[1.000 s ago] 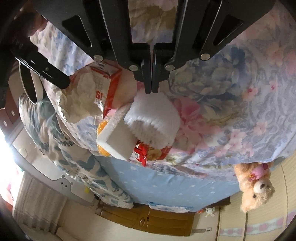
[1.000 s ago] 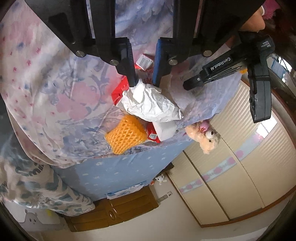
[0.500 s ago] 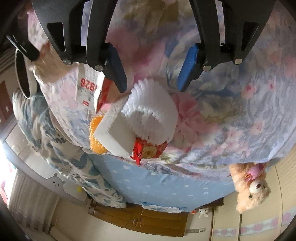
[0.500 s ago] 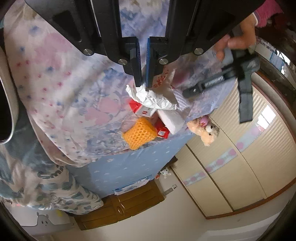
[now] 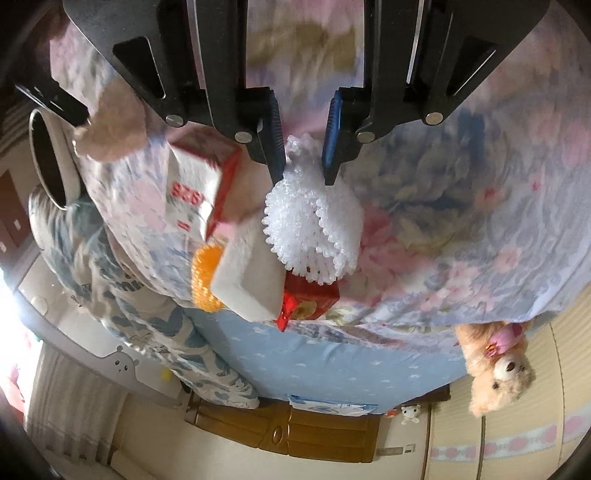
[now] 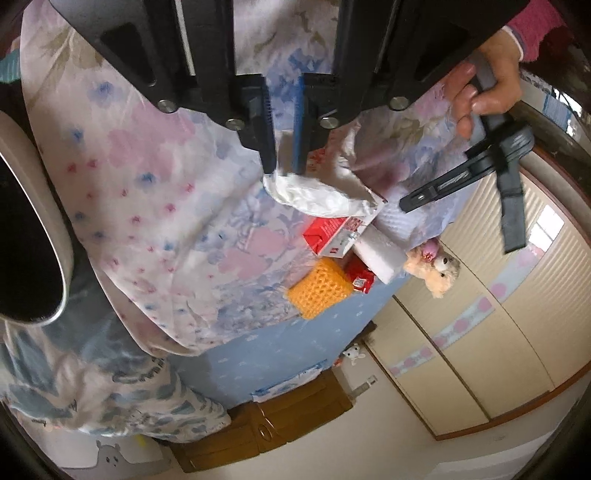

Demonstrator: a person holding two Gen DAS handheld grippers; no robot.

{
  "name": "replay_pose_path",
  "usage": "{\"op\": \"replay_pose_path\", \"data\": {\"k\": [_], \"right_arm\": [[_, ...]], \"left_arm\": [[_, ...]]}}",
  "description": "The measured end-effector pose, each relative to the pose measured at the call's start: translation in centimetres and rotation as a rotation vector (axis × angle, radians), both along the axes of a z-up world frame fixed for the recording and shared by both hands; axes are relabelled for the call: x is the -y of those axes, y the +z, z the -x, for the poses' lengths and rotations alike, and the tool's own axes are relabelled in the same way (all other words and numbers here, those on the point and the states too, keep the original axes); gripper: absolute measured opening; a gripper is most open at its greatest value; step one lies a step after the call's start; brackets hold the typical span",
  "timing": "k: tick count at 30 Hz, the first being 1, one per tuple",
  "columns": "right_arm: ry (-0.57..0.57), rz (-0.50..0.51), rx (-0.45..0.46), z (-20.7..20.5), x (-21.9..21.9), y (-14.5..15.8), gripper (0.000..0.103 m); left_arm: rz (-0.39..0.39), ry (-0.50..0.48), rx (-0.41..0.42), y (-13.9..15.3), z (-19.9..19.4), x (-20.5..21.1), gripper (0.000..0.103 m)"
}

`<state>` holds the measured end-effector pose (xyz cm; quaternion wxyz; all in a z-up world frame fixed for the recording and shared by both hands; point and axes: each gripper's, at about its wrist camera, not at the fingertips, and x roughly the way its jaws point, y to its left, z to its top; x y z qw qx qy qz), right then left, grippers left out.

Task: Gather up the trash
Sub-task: 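Grasp the white tissue with the right gripper while the left grasps the white mesh foam net, then carry the tissue and mesh net over the white bin with both grippers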

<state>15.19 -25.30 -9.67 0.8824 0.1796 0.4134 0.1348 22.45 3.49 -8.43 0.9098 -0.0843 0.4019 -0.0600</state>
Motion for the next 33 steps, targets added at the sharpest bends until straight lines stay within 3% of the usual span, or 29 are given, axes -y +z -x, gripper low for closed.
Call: {"op": "replay_pose_path", "data": {"k": [1, 2, 3, 8, 13, 15, 18, 33], "right_arm": [[0.001, 0.001, -0.002, 0.1, 0.0, 0.0, 0.036], [0.005, 0.000, 0.002, 0.4, 0.1, 0.1, 0.058], [0.008, 0.006, 0.013, 0.7, 0.1, 0.3, 0.072], [0.052, 0.087, 0.035, 0.5, -1.3, 0.5, 0.079], [0.082, 0.119, -0.012, -1.7, -2.8, -0.9, 0.075], [0.083, 0.126, -0.032, -1.9, -2.9, -1.5, 0.036], [0.068, 0.101, -0.017, -0.8, -2.1, -1.3, 0.032], [-0.095, 0.080, 0.035, 4.5, 6.7, 2.0, 0.032]], "left_arm": [[0.009, 0.001, 0.000, 0.1, 0.8, -0.2, 0.018], [0.016, 0.001, -0.001, 0.2, 1.3, -0.3, 0.018], [0.028, 0.001, -0.003, 0.3, 2.2, -0.5, 0.018], [0.058, -0.009, -0.006, 0.6, 4.6, -0.5, 0.018], [0.050, -0.050, -0.006, 1.1, 6.2, 0.7, 0.018], [0.055, -0.073, -0.007, 1.3, 6.6, 1.2, 0.018], [0.055, -0.119, -0.005, 1.7, 7.1, 2.8, 0.018], [0.046, -0.350, 0.009, 3.0, 8.8, 12.7, 0.018]]}}
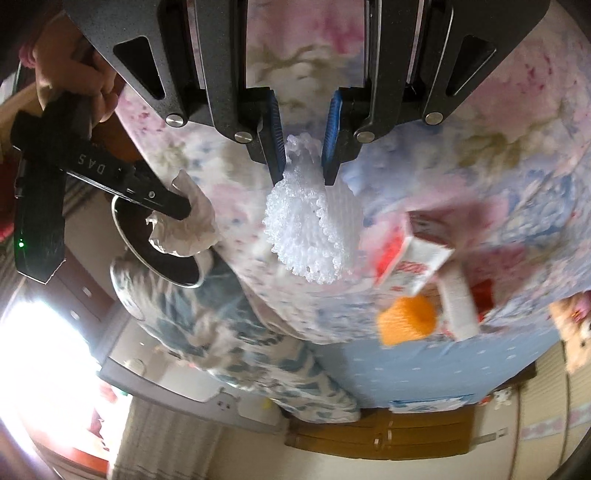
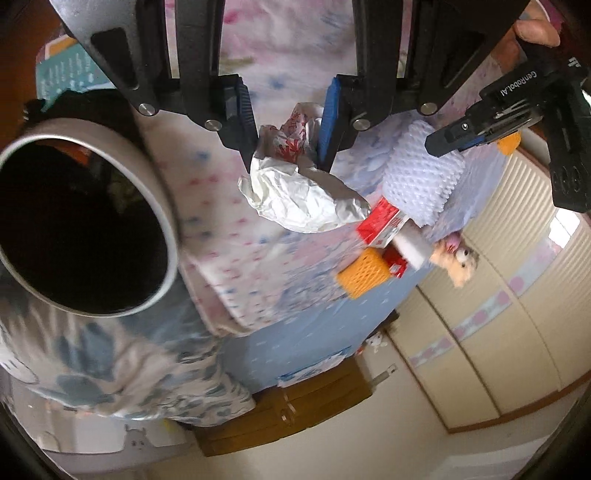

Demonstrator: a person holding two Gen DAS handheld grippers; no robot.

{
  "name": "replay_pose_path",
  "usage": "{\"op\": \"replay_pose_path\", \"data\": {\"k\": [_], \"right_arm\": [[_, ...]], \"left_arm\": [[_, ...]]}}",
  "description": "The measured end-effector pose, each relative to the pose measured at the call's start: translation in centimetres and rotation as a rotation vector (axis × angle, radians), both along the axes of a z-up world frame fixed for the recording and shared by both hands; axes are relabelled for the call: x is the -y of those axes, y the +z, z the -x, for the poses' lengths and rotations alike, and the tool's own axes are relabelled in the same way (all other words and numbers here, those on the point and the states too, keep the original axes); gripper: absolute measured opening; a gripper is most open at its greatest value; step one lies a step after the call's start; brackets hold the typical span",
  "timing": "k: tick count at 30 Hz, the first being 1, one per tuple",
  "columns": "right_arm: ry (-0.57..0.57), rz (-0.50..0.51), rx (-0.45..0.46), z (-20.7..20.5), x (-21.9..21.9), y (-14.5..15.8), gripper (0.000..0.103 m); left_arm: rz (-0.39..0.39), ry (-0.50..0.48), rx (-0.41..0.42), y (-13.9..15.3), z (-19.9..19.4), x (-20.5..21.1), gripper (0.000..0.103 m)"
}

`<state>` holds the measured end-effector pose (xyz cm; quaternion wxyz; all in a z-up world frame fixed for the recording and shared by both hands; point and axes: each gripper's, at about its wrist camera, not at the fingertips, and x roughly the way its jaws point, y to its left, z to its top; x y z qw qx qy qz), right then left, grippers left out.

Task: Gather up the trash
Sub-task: 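Carry the tissue and mesh net over the white bin with both grippers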

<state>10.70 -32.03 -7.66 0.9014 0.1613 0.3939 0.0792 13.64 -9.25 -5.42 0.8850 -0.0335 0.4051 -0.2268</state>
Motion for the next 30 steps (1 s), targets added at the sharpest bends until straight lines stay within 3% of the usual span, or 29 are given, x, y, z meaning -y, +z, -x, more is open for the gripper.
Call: {"op": "replay_pose_path", "data": {"k": [18, 30], "right_arm": [[-0.195, -0.002, 0.020, 3.9, 9.7, 1.3, 0.032], [-0.272, -0.005, 0.024, 4.5, 13.8, 1.6, 0.032]], "left_arm": [[-0.014, -0.192, 0.025, 1.8, 0.7, 9.6, 0.018], [-0.032, -0.266, 0.036, 2.2, 0.1, 14.4, 0.018]]}}
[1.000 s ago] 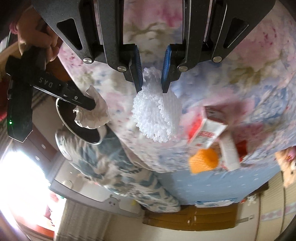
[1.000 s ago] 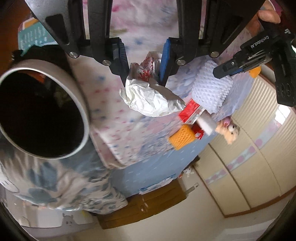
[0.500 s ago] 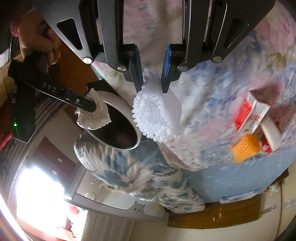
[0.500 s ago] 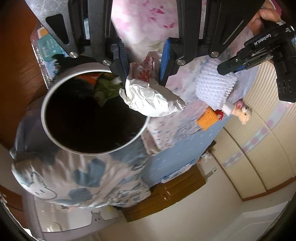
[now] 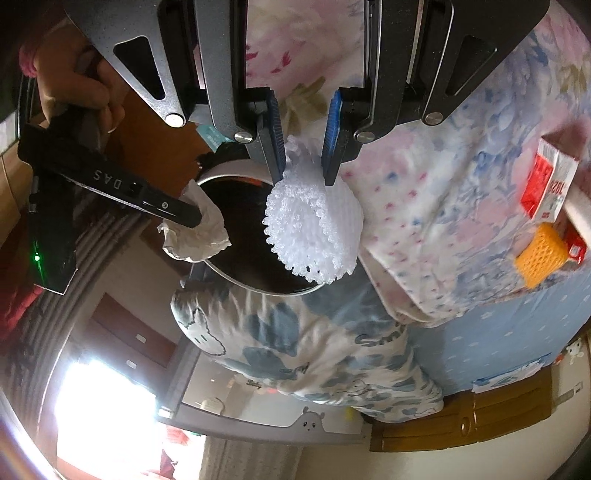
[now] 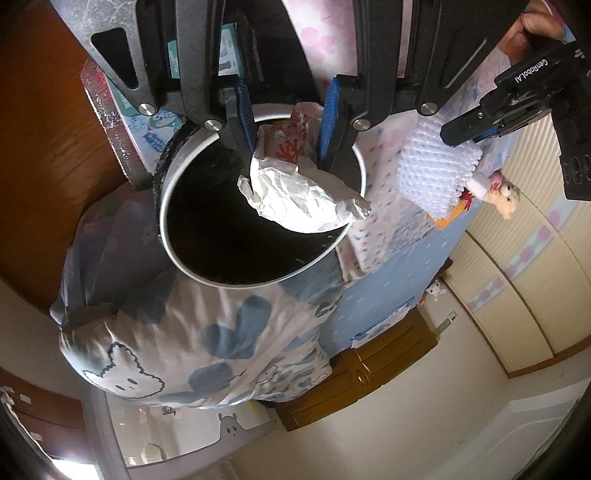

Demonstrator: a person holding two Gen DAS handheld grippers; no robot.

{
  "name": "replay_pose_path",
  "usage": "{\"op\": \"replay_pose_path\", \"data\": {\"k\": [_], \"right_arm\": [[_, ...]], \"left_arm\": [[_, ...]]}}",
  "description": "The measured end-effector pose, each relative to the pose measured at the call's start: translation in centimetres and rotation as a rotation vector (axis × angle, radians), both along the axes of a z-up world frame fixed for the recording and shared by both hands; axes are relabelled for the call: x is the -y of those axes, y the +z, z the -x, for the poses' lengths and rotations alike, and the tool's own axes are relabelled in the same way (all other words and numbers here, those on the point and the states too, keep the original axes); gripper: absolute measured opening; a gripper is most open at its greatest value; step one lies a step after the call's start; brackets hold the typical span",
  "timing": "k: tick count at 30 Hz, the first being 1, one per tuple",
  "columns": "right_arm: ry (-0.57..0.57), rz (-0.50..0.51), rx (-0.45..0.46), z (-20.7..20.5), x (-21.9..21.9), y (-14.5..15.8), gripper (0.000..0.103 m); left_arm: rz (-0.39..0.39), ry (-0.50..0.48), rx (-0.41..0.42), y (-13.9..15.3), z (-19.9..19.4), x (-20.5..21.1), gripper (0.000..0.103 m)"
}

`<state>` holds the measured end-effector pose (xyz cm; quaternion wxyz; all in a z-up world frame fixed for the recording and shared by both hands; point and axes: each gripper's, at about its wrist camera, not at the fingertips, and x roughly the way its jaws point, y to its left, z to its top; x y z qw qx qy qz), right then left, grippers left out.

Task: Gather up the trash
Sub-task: 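Carry the tissue and mesh net over the white bin with both grippers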

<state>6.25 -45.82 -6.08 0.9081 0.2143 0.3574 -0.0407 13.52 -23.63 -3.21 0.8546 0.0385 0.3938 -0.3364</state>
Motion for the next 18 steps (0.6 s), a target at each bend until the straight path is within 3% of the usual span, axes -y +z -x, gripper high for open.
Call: {"op": "replay_pose_path", "data": {"k": [18], "right_arm": [[-0.016, 0.000, 0.004, -1.4, 2.3, 0.1, 0.032]], "left_arm": [[-0.023, -0.034, -0.002, -0.2, -1.5, 3.9, 0.018]]}}
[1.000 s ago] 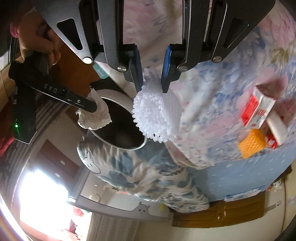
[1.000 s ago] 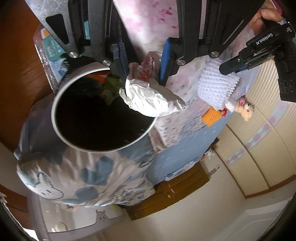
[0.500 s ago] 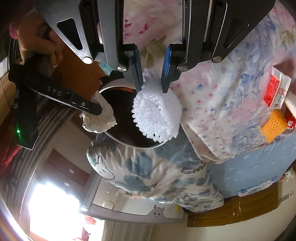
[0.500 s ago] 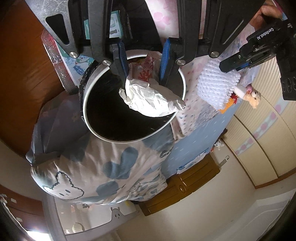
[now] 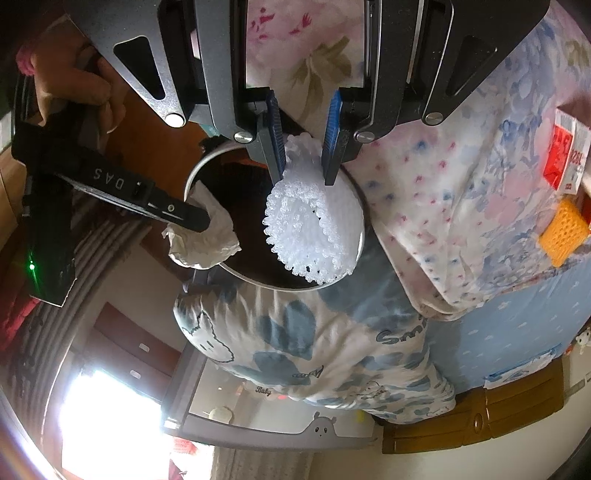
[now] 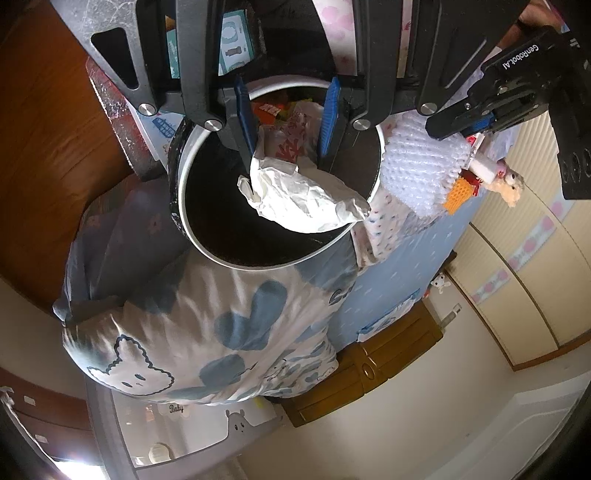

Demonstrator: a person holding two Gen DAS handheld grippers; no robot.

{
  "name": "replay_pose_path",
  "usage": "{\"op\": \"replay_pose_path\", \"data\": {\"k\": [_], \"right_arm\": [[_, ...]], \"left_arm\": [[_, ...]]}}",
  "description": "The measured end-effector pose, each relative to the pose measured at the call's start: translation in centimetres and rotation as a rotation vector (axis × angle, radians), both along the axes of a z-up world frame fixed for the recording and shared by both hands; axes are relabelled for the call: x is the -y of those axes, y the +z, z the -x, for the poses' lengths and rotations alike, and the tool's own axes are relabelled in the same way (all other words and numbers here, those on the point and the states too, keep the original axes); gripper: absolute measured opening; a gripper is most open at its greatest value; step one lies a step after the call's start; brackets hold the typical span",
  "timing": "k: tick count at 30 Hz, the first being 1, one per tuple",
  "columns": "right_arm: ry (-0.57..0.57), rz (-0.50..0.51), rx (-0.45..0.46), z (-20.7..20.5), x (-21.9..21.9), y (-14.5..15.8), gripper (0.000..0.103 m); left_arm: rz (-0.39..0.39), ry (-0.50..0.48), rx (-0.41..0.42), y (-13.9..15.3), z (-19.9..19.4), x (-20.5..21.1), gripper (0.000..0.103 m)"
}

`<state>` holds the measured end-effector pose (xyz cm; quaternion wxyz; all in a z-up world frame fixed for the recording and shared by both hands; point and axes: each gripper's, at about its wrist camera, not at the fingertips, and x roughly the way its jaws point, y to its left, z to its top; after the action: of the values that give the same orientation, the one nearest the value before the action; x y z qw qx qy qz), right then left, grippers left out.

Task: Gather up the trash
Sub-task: 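Carry the tissue and mesh net over the white bin with both grippers, then open both grippers to drop the tissue and mesh net into the bin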

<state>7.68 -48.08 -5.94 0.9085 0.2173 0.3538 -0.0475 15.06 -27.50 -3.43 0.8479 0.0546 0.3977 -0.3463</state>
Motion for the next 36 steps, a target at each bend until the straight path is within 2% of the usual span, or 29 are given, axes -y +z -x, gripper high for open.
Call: {"op": "replay_pose_path", "data": {"k": [10, 19, 22, 24, 27, 36], "right_arm": [[0.006, -0.009, -0.022, -2.1, 1.2, -0.5, 0.033], [0.006, -0.004, -0.058, -3.4, 1.8, -1.4, 0.036], [-0.002, 0.005, -0.076, -3.9, 2.1, -1.8, 0.043], [-0.004, 0.000, -0.087, -4.1, 2.3, -1.9, 0.048], [-0.009, 0.001, -0.081, -4.1, 2.4, -1.6, 0.060], [-0.019, 0.007, -0.044, -3.0, 1.3, -0.2, 0.068]], "left_arm": [[-0.026, -0.021, 0.003, -0.3, -1.6, 2.5, 0.019], [-0.051, -0.024, -0.032, -1.4, -2.9, 3.6, 0.022], [-0.064, -0.027, -0.051, -1.8, -3.1, 3.8, 0.037], [-0.060, -0.015, -0.049, -1.7, -3.1, 3.6, 0.050], [-0.044, 0.000, -0.044, -1.5, -3.2, 2.9, 0.053], [-0.016, 0.079, -0.051, -1.7, -2.0, -1.4, 0.057]]}}
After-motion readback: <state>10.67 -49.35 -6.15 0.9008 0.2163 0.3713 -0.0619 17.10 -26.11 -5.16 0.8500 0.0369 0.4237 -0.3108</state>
